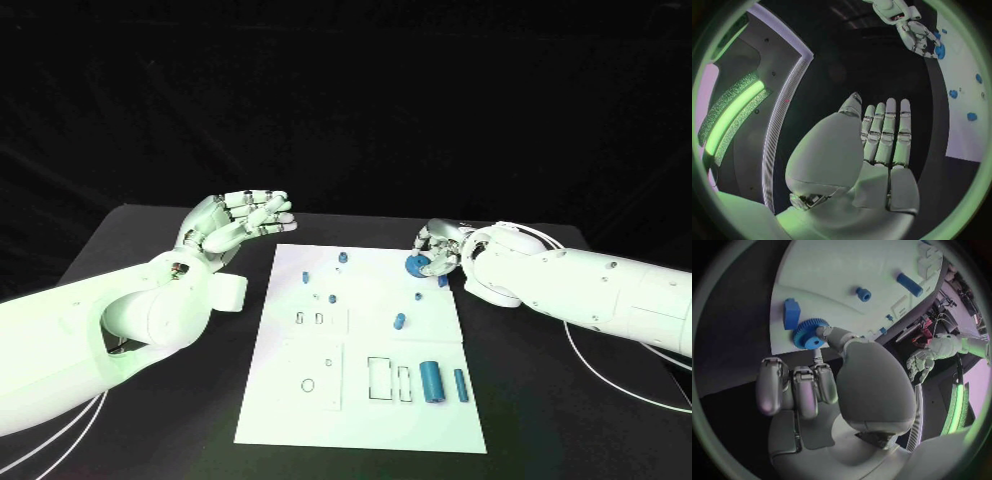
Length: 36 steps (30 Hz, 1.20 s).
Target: Assemble the parts on the task board
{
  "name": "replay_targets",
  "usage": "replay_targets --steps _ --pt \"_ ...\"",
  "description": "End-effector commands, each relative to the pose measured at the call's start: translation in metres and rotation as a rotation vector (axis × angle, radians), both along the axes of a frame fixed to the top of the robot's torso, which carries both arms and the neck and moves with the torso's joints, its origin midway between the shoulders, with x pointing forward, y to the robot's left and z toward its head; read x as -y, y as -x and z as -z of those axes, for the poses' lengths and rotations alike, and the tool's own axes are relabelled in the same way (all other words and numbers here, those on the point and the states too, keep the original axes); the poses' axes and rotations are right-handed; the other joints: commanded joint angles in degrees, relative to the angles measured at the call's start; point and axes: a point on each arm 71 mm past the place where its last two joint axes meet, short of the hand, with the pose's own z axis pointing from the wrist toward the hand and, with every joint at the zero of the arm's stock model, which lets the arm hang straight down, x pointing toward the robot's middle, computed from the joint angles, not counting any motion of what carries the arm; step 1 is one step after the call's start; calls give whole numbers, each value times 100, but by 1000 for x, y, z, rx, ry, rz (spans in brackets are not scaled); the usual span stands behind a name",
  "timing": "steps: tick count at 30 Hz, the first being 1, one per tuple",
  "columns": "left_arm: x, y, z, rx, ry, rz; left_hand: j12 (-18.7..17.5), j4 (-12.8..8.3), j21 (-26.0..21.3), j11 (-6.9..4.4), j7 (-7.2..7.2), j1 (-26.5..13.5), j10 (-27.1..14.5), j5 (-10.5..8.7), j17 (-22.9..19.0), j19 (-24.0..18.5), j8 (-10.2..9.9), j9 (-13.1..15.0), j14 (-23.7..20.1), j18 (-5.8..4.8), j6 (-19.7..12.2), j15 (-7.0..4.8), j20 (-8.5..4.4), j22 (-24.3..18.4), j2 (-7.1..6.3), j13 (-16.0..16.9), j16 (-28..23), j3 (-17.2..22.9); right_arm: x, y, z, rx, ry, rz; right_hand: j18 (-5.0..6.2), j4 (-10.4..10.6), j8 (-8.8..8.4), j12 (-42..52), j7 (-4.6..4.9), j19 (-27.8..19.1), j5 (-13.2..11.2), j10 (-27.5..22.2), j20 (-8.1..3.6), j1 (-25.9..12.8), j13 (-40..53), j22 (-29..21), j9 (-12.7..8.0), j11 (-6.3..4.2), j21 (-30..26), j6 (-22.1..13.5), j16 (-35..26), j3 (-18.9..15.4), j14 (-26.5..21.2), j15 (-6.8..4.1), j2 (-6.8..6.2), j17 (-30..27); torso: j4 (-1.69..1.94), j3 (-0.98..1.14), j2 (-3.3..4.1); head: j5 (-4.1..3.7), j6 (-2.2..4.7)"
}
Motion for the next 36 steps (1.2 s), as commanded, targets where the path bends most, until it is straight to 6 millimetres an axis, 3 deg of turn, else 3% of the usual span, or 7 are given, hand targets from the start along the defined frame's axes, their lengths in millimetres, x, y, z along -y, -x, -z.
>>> replay_targets --steps 1,7,13,21,28,36 --pt "2 0 -1 4 12 17 -32 10 -35 -1 16 62 51 17 9 -14 -29 6 -47 85 20 -4 17 -7 -1 -2 -28 36 -7 3 0 46 30 -27 -112 -2 62 36 -56 50 -7 66 0 -158 619 235 61 -6 48 194 24 60 495 -31 44 1075 -3 3 -2 0 9" --pt "3 0 -1 1 11 19 -32 10 -35 -1 16 62 51 17 9 -14 -29 6 -47 85 20 -4 17 -7 -1 -2 -28 36 -21 9 -7 120 42 -65 -127 -3 57 71 -68 91 -14 108 -9 -267 668 299 73 -17 93 225 34 87 502 -41 19 1109 23 -6 -15 -1 17" --pt "3 0 -1 -2 11 20 -36 13 -36 -1 16 60 54 17 12 -13 -29 7 -47 85 21 -4 17 -8 4 -2 -29 42 -39 15 -16 198 44 -107 -138 -1 61 90 -80 122 -16 131 -13 -322 694 345 84 -26 125 250 36 99 504 -47 12 1113 15 -4 -11 13 42" --pt "6 0 0 -5 13 29 -41 16 -36 -1 16 58 55 16 16 -13 -31 7 -48 85 22 -3 17 -10 10 -2 -30 50 -83 28 -27 280 30 -196 -159 -15 52 121 -94 182 -20 169 -24 -396 739 434 95 -39 190 269 47 100 512 -59 -43 1151 8 -7 -3 83 54" --pt "8 0 0 -7 16 36 -41 16 -36 -1 16 58 55 16 16 -13 -31 7 -48 85 22 -3 17 -10 10 -2 -30 50 -116 32 -25 296 28 -246 -159 -13 51 121 -95 182 -21 170 -25 -411 740 433 97 -39 189 272 48 98 513 -60 -49 1155 18 -6 -1 62 53" --pt "9 -1 0 -8 17 41 -41 16 -36 -1 16 58 55 16 16 -13 -31 7 -48 85 22 -3 17 -10 10 -2 -30 50 -137 32 -14 294 27 -239 -158 -10 46 125 -96 179 -22 175 -27 -434 746 430 99 -40 185 274 49 95 514 -62 -61 1160 16 -5 7 74 57"
